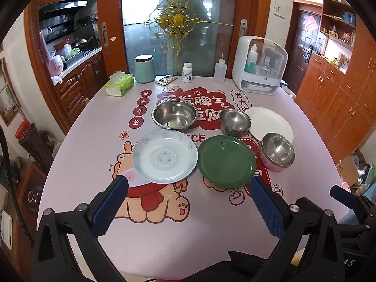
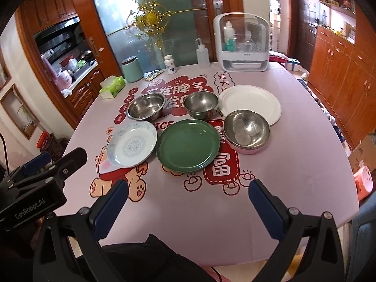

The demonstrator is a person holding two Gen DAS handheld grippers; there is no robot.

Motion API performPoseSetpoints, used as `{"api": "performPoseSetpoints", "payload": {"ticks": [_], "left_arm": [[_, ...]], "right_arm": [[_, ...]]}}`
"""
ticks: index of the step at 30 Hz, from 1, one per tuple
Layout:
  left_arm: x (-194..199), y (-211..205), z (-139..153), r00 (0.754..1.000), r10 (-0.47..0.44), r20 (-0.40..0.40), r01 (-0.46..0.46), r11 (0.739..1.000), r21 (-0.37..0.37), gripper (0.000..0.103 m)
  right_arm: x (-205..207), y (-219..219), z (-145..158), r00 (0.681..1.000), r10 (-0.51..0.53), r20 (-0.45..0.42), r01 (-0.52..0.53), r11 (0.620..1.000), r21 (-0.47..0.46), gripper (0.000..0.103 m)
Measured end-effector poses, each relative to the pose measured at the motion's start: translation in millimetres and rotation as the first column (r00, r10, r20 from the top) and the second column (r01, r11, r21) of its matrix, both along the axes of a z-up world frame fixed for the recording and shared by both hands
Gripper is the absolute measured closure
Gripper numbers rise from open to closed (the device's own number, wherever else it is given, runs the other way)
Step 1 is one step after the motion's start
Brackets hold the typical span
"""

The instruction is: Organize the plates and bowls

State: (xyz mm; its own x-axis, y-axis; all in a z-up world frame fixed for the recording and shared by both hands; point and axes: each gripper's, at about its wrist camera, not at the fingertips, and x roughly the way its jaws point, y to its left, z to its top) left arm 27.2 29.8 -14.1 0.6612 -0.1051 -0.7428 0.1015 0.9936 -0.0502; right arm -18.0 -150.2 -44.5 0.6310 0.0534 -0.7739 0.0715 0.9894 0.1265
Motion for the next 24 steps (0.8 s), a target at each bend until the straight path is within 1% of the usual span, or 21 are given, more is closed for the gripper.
{"api": "performPoseSetpoints", "payload": {"ticks": [6,10,15,21,24], "left_arm": [[16,11,1,0.997,-0.071,-0.033,0.071,0.997,-0.005,0.001],[26,12,-1,0.988,-0.139,-0.06,0.139,0.99,-0.001,0.001],[34,12,-7,0.966,-0.232,-0.111,0.233,0.972,-0.003,0.001],[44,4,-21,0.936,-0.308,-0.171,0.313,0.95,-0.002,0.001],[48,-4,-26,0.923,-0.335,-0.188,0.342,0.94,0.005,0.001]], "right_arm": [[1,10,5,0.996,-0.09,-0.021,0.09,0.996,0.007,0.001],[-1,13,5,0.986,-0.164,-0.038,0.164,0.986,0.014,0.001],[-4,15,2,0.964,-0.258,-0.064,0.259,0.965,0.023,0.001],[-15,12,-3,0.931,-0.358,-0.074,0.36,0.932,0.023,0.001],[-19,5,-7,0.913,-0.4,-0.078,0.403,0.914,0.036,0.001]]}}
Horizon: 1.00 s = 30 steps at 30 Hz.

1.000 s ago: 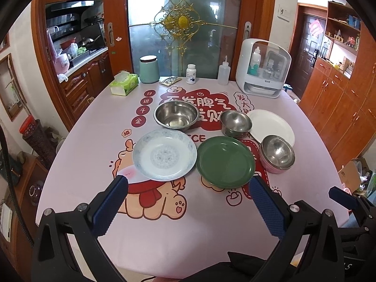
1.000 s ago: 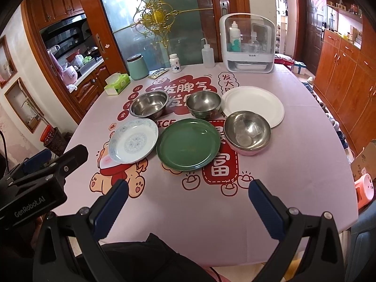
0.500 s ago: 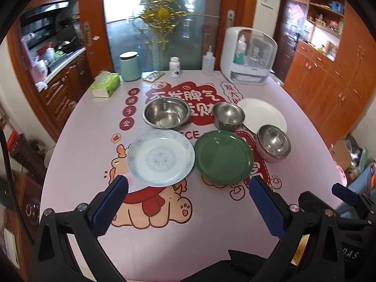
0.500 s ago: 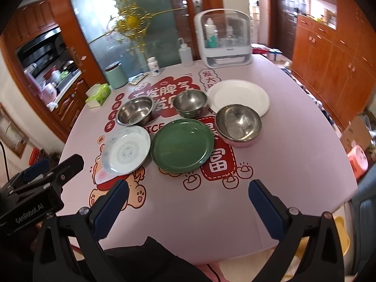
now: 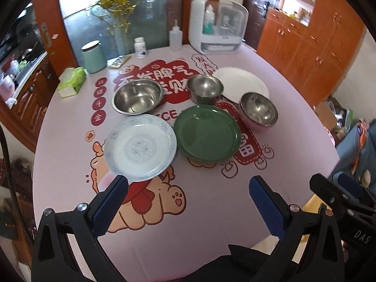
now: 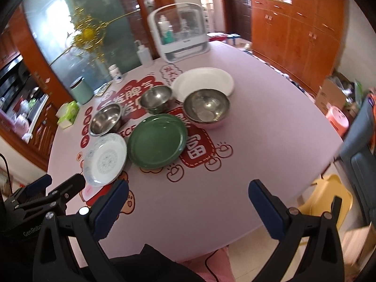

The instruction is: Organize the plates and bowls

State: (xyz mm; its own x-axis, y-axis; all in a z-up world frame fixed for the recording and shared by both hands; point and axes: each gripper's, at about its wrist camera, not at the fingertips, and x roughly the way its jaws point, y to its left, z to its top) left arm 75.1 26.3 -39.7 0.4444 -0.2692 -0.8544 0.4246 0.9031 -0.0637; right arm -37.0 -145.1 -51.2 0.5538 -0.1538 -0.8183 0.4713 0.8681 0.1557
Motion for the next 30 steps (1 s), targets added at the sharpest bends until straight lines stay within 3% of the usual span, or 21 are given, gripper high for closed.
{"api": "performPoseSetpoints", "payload": {"ticks": [8,19,30], "left_arm": [[14,-26,-2,1.0,-0.022,-0.02,0.023,1.0,0.016,0.001],[34,-81,-5,0.997,0.038,-0.061,-0.034,0.998,0.055,0.001],[65,-145,-12,0.995,0.037,-0.096,-0.03,0.997,0.073,0.001]], "right_arm": [[1,-31,-1,0.998,-0.055,0.019,0.055,0.998,0.022,0.001],[30,-109,-4,0.999,-0.028,0.037,0.024,0.996,0.09,0.001],[72,-183,-10,0.999,0.02,0.048,-0.027,0.991,0.135,0.001]]}}
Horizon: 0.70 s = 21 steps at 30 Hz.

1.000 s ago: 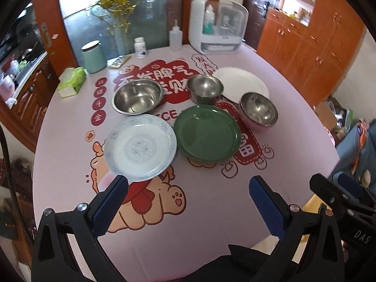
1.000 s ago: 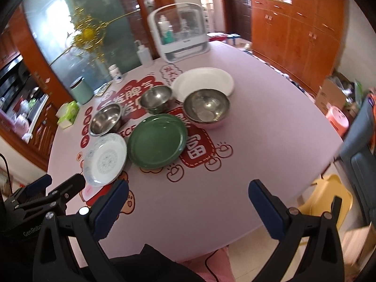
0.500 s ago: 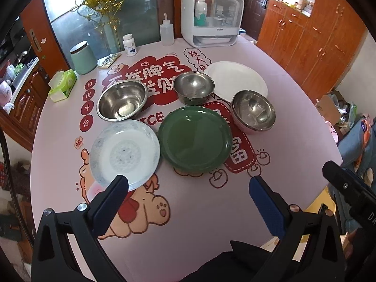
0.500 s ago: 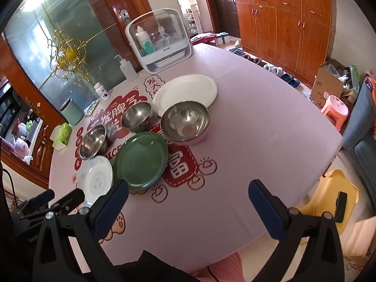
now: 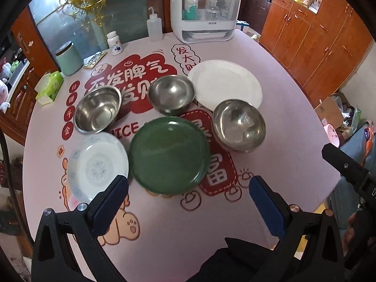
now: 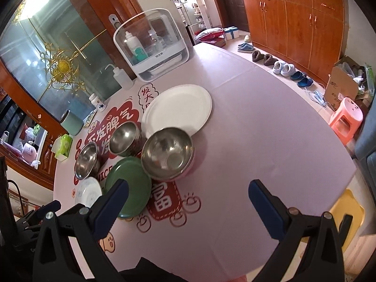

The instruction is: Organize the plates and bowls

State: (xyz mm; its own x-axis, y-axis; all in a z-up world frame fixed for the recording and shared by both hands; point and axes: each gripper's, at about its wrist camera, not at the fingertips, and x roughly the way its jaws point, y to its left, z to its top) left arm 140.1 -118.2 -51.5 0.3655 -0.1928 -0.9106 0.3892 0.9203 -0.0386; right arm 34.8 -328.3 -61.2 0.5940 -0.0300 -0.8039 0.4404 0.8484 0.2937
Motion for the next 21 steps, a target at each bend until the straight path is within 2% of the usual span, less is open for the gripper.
{"api": "performPoseSetpoints", "payload": {"ticks": [4,8,14,21], "left_arm": [[18,-15,2,1.0,0.009,0.017,-0.009,1.0,0.012,0.001],[47,-35,4,0.998,0.011,0.058,-0.015,0.997,0.073,0.001],[89,-52,4,0.996,-0.001,0.087,-0.006,0.997,0.083,0.001],[146,-73,-8,0.997,0.004,0.076,-0.011,0.995,0.096,0.001]], "right_arm": [[18,-21,-5,1.0,0.012,-0.003,-0.012,1.0,0.008,0.001],[38,-37,-10,0.999,0.031,0.014,-0.031,0.999,0.012,0.001],[71,-57,-22,0.998,0.048,0.037,-0.049,0.999,0.024,0.001],[106,-85,-40,0.997,0.043,0.072,-0.048,0.996,0.075,0.001]]}}
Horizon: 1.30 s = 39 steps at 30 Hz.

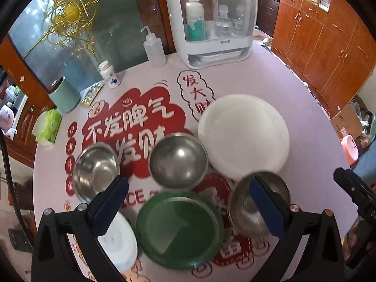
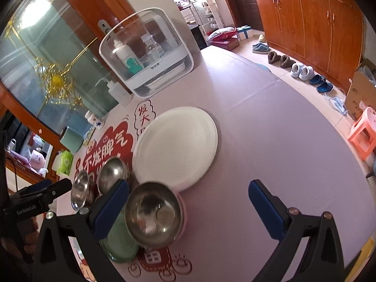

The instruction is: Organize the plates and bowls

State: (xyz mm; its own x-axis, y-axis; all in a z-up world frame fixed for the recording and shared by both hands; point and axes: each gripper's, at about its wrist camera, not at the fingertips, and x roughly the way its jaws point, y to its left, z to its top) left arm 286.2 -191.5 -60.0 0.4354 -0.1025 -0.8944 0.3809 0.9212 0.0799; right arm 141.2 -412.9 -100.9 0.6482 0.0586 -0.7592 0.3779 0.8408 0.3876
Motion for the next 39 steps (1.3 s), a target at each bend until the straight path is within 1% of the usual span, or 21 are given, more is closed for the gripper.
{"api": "performPoseSetpoints", "payload": {"ticks": [3,7,12,16,19,21,23,26,28,29,31,33,36,39], "left_arm": [[25,-7,-5,1.0,0.006,0.004,-0.006,1.0,-0.012,0.001],[53,-15,-15,1.0,-0.013,0.022,0.014,0.999,-0.039,0.001],[84,-26,-34,0.999,-0.031,0.014,0.032,0.997,-0.07,0.001],[101,-31,-52,0.999,-0.046,0.003,0.046,0.992,-0.12,0.001],[110,-31,-65,0.998,-0.067,-0.01,0.064,0.981,-0.181,0.001],[117,-33,-74,0.996,-0.08,-0.034,0.07,0.972,-0.223,0.001],[121,-34,-82,0.995,-0.088,-0.046,0.074,0.965,-0.25,0.002],[129,-34,-95,0.993,-0.085,-0.079,0.059,0.957,-0.284,0.005],[133,-35,-102,0.991,-0.086,-0.099,0.053,0.952,-0.301,0.011],[136,-36,-108,0.99,-0.089,-0.114,0.05,0.949,-0.311,0.012],[140,-37,-115,0.987,-0.097,-0.13,0.051,0.946,-0.321,0.023],[142,-38,-122,0.984,-0.097,-0.147,0.046,0.947,-0.318,0.027],[148,-39,-135,0.979,-0.095,-0.181,0.032,0.946,-0.321,0.038],[152,-40,-145,0.974,-0.084,-0.208,0.017,0.952,-0.304,0.043]], "right_arm": [[14,-10,-9,1.0,-0.004,-0.002,0.004,1.0,0.0,0.001],[32,-21,-25,1.0,0.001,-0.018,-0.001,1.0,-0.004,0.001],[44,-31,-48,0.999,0.016,-0.033,-0.015,1.0,0.027,0.002],[49,-39,-63,0.999,0.017,-0.039,-0.014,0.997,0.071,0.003],[53,-40,-73,0.999,0.028,-0.04,-0.024,0.995,0.102,0.005],[56,-40,-79,0.998,0.035,-0.042,-0.03,0.992,0.122,0.006],[59,-40,-85,0.998,0.041,-0.038,-0.035,0.987,0.156,0.007],[61,-41,-95,0.998,0.047,-0.04,-0.038,0.98,0.195,0.008],[65,-41,-102,0.997,0.046,-0.054,-0.034,0.977,0.21,0.011],[66,-41,-105,0.997,0.046,-0.058,-0.033,0.976,0.214,0.013],[68,-41,-110,0.997,0.048,-0.067,-0.032,0.975,0.222,0.014],[72,-41,-116,0.996,0.051,-0.079,-0.032,0.973,0.229,0.018],[75,-40,-123,0.994,0.056,-0.099,-0.032,0.972,0.234,0.024],[76,-40,-123,0.994,0.064,-0.092,-0.042,0.974,0.221,0.027]]}}
